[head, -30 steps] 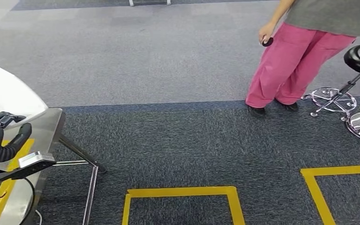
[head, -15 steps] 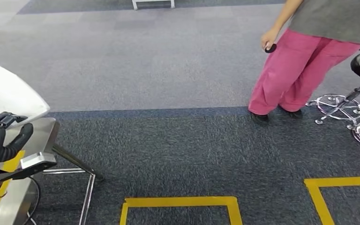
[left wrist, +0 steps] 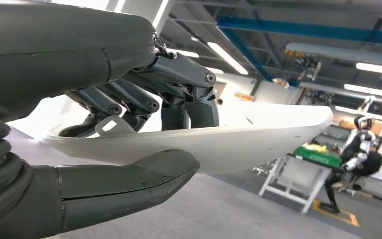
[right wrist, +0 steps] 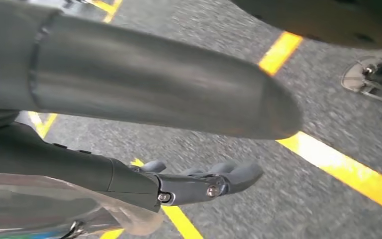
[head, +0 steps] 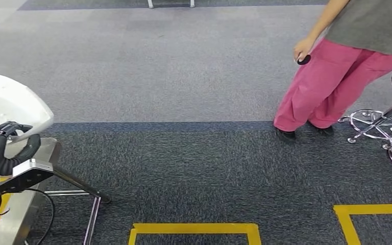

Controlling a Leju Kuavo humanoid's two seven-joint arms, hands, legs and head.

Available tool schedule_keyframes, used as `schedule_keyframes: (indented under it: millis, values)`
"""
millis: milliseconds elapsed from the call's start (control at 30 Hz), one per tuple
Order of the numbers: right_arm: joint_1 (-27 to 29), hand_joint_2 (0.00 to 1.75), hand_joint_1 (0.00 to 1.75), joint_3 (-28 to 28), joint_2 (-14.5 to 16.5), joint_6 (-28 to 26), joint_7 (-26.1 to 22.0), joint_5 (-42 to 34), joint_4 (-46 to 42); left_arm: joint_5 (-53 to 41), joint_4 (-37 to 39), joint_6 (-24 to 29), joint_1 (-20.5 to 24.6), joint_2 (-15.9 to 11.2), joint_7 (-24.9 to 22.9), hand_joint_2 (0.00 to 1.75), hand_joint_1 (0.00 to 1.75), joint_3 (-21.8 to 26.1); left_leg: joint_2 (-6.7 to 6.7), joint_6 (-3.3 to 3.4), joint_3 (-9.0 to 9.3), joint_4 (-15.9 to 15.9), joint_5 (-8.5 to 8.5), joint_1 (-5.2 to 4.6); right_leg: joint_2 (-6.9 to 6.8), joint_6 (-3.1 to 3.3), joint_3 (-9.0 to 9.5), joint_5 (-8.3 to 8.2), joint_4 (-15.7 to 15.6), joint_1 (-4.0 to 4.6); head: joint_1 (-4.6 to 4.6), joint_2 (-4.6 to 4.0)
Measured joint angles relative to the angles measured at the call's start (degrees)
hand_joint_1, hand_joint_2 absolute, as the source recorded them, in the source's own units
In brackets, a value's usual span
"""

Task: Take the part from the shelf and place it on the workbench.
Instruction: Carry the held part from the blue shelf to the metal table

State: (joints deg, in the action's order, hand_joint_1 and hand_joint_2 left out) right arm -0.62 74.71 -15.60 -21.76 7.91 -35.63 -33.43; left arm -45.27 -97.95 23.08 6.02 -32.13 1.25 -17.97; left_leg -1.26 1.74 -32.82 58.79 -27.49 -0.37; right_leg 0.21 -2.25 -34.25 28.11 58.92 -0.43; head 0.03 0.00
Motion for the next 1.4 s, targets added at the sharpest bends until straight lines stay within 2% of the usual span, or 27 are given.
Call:
schedule_keyframes:
  millis: [33, 67, 167, 400, 467, 600, 667, 900, 1067, 1133, 1233, 1267, 1300, 1333, 1367, 1400]
  values:
    - [0.1, 0.0, 0.0, -0.1, 0.0, -0.1, 0.1, 0.0, 0.0, 0.3, -0.1, -0.3, 0.0, 0.1, -0.1, 1.75, 1.75, 0.1, -0.01, 0.05, -0.04, 0.1, -0.15, -0.03, -0.01, 0.46, 0.22, -0.25, -0.3, 0.01, -0.03, 0.0]
    - [0.2, 0.0, 0.0, -0.2, 0.0, -0.2, 0.2, 0.1, -0.1, 0.7, -0.1, -0.4, 0.0, 0.1, -0.1, 1.75, 1.75, 0.4, 0.0, 0.25, 0.01, 0.1, -0.2, -0.05, 0.01, 0.65, 0.35, -0.7, -0.3, -0.02, -0.07, 0.0]
    - [0.3, 0.0, 0.0, -0.3, 0.0, -0.4, 0.4, 0.2, -0.2, 1.4, -0.2, -0.6, 0.2, 0.1, -0.3, 1.75, 1.75, 1.2, 0.01, 0.87, 0.15, 0.0, 0.02, -0.14, 0.25, 0.67, 0.42, -0.77, -0.3, -0.07, -0.15, 0.0]
    - [0.3, 0.0, 0.0, -0.6, 0.0, -0.5, 0.5, 0.3, -0.4, 1.7, -0.2, -0.7, 0.3, 0.4, -0.4, 1.75, 1.75, 2.2, 0.11, 1.11, 0.64, -0.8, -0.03, -0.13, 0.4, 1.2, 0.49, -0.46, -0.4, 0.1, -0.14, 0.0]
    - [0.3, 0.0, 0.0, -0.8, 0.0, -0.5, 0.5, 0.3, -0.5, 1.7, -0.2, -0.7, 0.3, 0.4, -0.4, 1.75, 1.75, 2.2, 0.11, 0.79, 0.64, -0.9, -0.02, -0.06, 0.36, 1.3, 0.5, -0.47, -0.3, 0.21, -0.14, 0.0]
    - [0.3, 0.0, 0.0, -0.9, 0.0, -0.5, 0.5, 0.5, -0.5, 1.7, -0.2, -0.7, 0.2, 0.5, -0.3, 1.75, 1.75, 2.4, 0.11, -0.96, 0.63, -1.0, 0.03, 0.2, 0.33, 1.47, 0.51, -0.57, -0.3, 0.37, -0.12, 0.0]
    - [0.3, 0.0, 0.0, -0.9, 0.0, -0.6, 0.5, 0.9, -0.5, 1.6, -0.2, -0.6, 0.2, 0.6, -0.3, 1.75, 1.75, 2.5, 0.11, -1.18, 0.62, -0.9, 0.06, 0.21, 0.31, 1.49, 0.54, -0.61, -0.3, 0.37, -0.11, 0.0]
    - [0.3, 0.0, 0.0, -0.9, 0.0, -1.1, 1.2, 2.8, -0.6, 1.5, -0.2, -0.5, 0.1, 1.0, -0.3, 1.75, 1.75, 3.0, 0.11, -0.78, 0.34, -0.2, -0.14, -0.11, 0.25, 0.95, 0.63, -0.89, -0.4, 0.01, -0.12, 0.0]
    - [0.2, 0.0, 0.0, -0.8, -0.1, -1.4, 1.3, 3.2, -0.8, 1.2, -0.3, -0.3, -0.2, 0.9, -0.2, 1.75, 1.75, 3.6, 0.02, 0.21, 0.34, -0.6, 0.18, -0.21, 0.05, 0.07, 0.79, -0.93, -0.6, -0.16, -0.12, 0.0]
    - [0.2, 0.0, 0.0, -0.8, -0.2, -1.5, 1.4, 3.4, -0.8, 1.0, -0.5, 0.0, -0.3, 1.0, -0.1, 1.75, 1.75, 3.9, -0.24, 0.78, 0.84, -1.7, 0.84, 0.14, -0.08, -0.26, -0.35, 0.92, 1.8, -0.11, 0.1, 0.0]
    - [0.2, 0.0, 0.0, -0.8, -0.3, -1.6, 1.5, 3.4, -0.9, 1.0, -0.6, 0.2, -0.7, 1.2, 0.0, 1.75, 1.75, 4.0, -1.01, 1.07, 0.93, -2.0, 1.17, 0.3, -0.12, -0.62, -5.21, 5.87, 12.2, -0.23, 0.43, 0.0]
    - [0.2, 0.0, 0.0, -0.8, -0.3, -1.6, 1.5, 3.4, -0.9, 1.1, -0.6, 0.2, -0.9, 1.3, 0.0, 1.75, 1.75, 4.0, -1.38, 1.05, 0.92, -2.0, 1.17, 0.31, -0.12, -0.74, -6.28, 6.35, 14.4, -0.26, 0.44, 0.0]
    - [0.3, 0.0, 0.0, -0.8, -0.4, -1.5, 1.5, 3.4, -1.0, 1.1, -0.6, 0.2, -1.1, 1.4, 0.1, 1.75, 1.75, 4.0, -1.87, 0.99, 0.92, -1.9, 1.17, 0.35, -0.09, -0.85, -6.33, 5.68, 14.5, -0.3, 0.43, 0.0]
    - [0.3, 0.0, 0.0, -0.7, -0.4, -1.5, 1.5, 3.4, -1.0, 1.1, -0.6, 0.2, -1.1, 1.4, 0.1, 1.75, 1.75, 4.0, -2.43, 0.87, 0.93, -1.9, 1.14, 0.43, 0.1, -0.92, -5.25, 4.01, 12.2, -0.38, 0.44, 0.0]
    - [0.3, 0.0, 0.0, -0.7, -0.4, -1.5, 1.5, 3.4, -1.0, 1.1, -0.6, 0.2, -1.1, 1.5, 0.1, 1.75, 1.75, 4.0, -3.02, 0.66, 0.93, -1.7, 1.05, 0.52, 0.78, -1.01, -3.3, 1.88, 8.3, -0.55, 0.44, 0.0]
    - [0.3, 0.0, 0.0, -0.7, -0.5, -1.5, 1.5, 3.4, -1.0, 1.1, -0.6, 0.2, -1.1, 1.5, 0.1, 1.75, 1.75, 4.0, -3.65, 0.32, 0.78, -1.4, 0.9, 0.53, 2.14, -1.05, -1.11, 0.46, 4.3, -0.77, 0.45, 0.0]
